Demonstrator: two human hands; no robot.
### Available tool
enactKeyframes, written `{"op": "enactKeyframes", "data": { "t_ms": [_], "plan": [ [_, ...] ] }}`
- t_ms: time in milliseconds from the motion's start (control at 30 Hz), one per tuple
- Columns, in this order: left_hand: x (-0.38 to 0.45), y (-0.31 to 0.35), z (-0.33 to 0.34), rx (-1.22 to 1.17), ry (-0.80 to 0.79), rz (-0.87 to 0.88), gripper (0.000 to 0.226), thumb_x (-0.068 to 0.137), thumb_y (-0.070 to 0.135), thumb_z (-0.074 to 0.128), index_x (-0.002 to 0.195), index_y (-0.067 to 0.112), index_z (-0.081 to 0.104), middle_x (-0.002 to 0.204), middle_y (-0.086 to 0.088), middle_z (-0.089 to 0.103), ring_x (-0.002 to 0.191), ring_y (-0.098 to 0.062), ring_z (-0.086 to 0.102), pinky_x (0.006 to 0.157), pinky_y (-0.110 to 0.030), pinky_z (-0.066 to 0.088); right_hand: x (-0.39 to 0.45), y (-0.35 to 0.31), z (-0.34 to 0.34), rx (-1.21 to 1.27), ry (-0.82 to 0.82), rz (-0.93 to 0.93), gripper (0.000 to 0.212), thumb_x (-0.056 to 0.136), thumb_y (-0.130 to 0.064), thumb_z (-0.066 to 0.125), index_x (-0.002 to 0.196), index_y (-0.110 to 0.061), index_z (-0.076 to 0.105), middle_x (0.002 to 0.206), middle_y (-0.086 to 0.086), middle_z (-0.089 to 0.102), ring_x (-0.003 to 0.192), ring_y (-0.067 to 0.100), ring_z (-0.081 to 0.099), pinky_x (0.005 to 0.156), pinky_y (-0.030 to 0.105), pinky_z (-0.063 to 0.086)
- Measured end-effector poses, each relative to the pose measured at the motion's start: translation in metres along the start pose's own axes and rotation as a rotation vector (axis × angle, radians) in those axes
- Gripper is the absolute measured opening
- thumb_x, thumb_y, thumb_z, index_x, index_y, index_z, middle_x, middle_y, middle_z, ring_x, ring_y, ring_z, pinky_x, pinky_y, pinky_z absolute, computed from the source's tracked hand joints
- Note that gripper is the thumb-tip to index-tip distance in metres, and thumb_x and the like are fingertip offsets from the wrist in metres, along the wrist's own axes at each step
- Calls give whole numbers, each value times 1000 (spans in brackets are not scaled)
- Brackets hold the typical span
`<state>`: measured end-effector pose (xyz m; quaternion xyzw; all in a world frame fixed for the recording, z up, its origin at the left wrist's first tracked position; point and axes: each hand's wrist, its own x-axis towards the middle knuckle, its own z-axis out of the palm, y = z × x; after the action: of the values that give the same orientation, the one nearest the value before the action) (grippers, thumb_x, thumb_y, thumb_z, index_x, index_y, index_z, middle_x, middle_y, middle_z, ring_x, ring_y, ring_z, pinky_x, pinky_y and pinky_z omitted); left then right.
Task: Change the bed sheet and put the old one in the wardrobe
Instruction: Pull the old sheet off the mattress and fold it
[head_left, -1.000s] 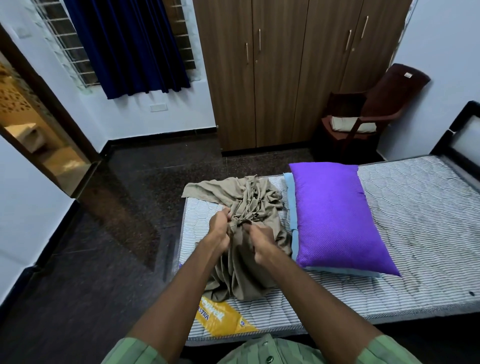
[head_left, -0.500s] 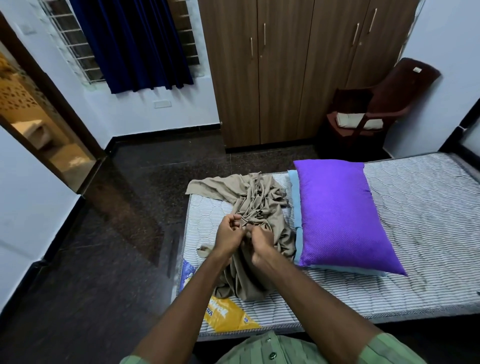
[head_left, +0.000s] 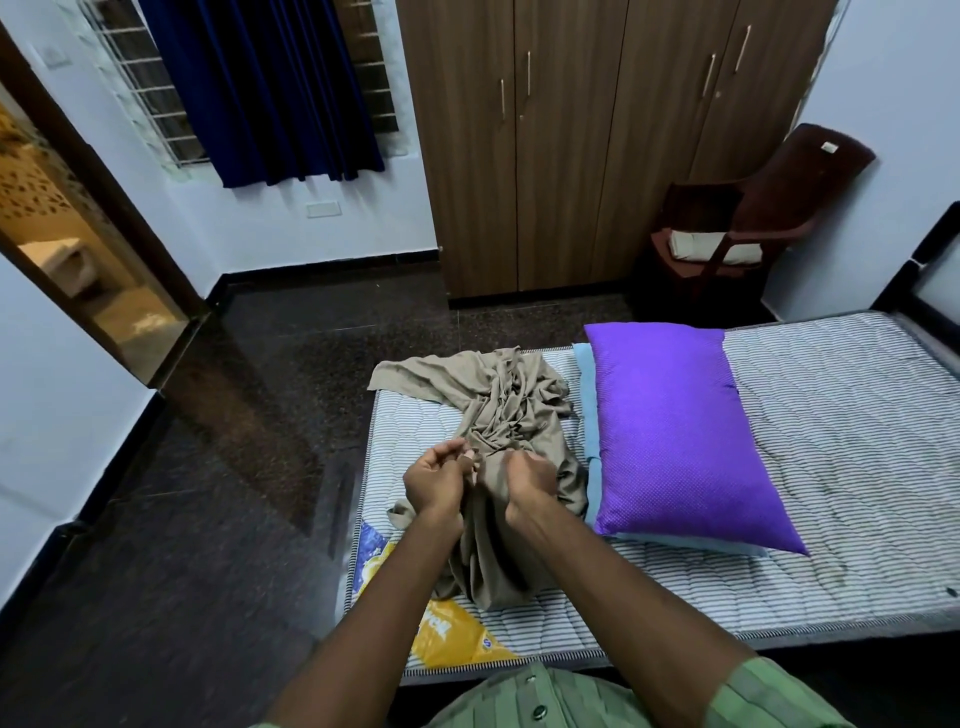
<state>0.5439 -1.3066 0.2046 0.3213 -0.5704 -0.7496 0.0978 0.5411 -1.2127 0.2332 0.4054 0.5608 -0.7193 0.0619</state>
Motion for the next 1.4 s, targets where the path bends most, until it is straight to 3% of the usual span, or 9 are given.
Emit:
{"op": "enactKeyframes", "data": {
  "t_ms": [200, 400, 667, 767, 867, 1000, 1133, 1233, 1400],
  "plan": [
    [-16, 1, 7, 346, -105, 473, 22, 81, 1, 79, 88, 21, 79, 83, 9, 78, 81, -8, 74, 79, -28, 60, -4, 5, 7, 24, -121, 24, 18, 88, -6, 66, 70, -5, 71, 78, 17, 75, 62, 24, 69, 55, 31, 55],
    [-24, -3, 0, 274, -178, 468, 26, 85, -2, 77, 104, 16, 75, 90, 3, 80, 92, -11, 77, 87, -28, 59, -6, -4, -7, 144, -294, 141, 20, 93, -9, 60, 76, -6, 70, 52, 4, 61, 36, 12, 54, 36, 17, 39],
    [-19, -15, -2, 367, -279, 367, 44, 87, -7, 71, 124, 15, 72, 101, 2, 79, 96, -8, 75, 85, -25, 60, -6, 3, -16, 65, -444, 45, 28, 102, -19, 57, 80, -8, 70, 50, -2, 63, 34, 3, 50, 35, 17, 37],
    [-11, -15, -2, 327, -391, 269, 55, 85, -16, 64, 135, 7, 58, 116, -12, 74, 102, -17, 73, 82, -22, 58, 0, 10, -23, 14, -372, -23, 22, 93, 7, 60, 78, -5, 70, 61, 8, 70, 43, 10, 62, 41, 18, 46],
    [-5, -13, -8, 229, -344, 73, 50, 90, -3, 72, 135, 7, 53, 123, -13, 67, 84, -18, 73, 62, -26, 59, 7, 17, -18, 22, -330, -32, 20, 92, 8, 57, 85, -6, 69, 83, 18, 72, 60, 21, 68, 53, 29, 55],
    [9, -8, -24, 669, -303, 425, 41, 82, 17, 83, 118, 27, 66, 112, 9, 72, 76, 8, 66, 68, -14, 53, 15, 11, -20, -16, -431, -101, 23, 103, 2, 47, 108, -1, 69, 96, 16, 75, 73, 22, 70, 60, 28, 59],
    [19, 9, -26, 797, -565, 638, 53, 72, 20, 84, 120, 36, 69, 119, 15, 68, 95, -2, 63, 86, -24, 51, 31, -1, -35, -378, -494, -437, 31, 107, -2, 42, 101, -13, 70, 96, 7, 75, 85, 13, 67, 72, 22, 53],
    [25, 18, -24, 803, -702, 644, 49, 75, 17, 88, 121, 27, 73, 114, 13, 70, 94, 0, 64, 82, -16, 48, 37, -7, -41, -566, -549, -621, 30, 104, -1, 50, 97, -21, 72, 90, -6, 73, 80, -1, 65, 76, 19, 50],
    [15, 17, -13, 800, -236, 665, 9, 82, 28, 82, 87, 28, 74, 70, 13, 65, 63, -2, 61, 59, -21, 47, 38, -5, -37, -533, -197, -704, 11, 89, -12, 76, 82, -20, 78, 74, -14, 73, 69, -5, 64, 67, 17, 49]
  ]
}}
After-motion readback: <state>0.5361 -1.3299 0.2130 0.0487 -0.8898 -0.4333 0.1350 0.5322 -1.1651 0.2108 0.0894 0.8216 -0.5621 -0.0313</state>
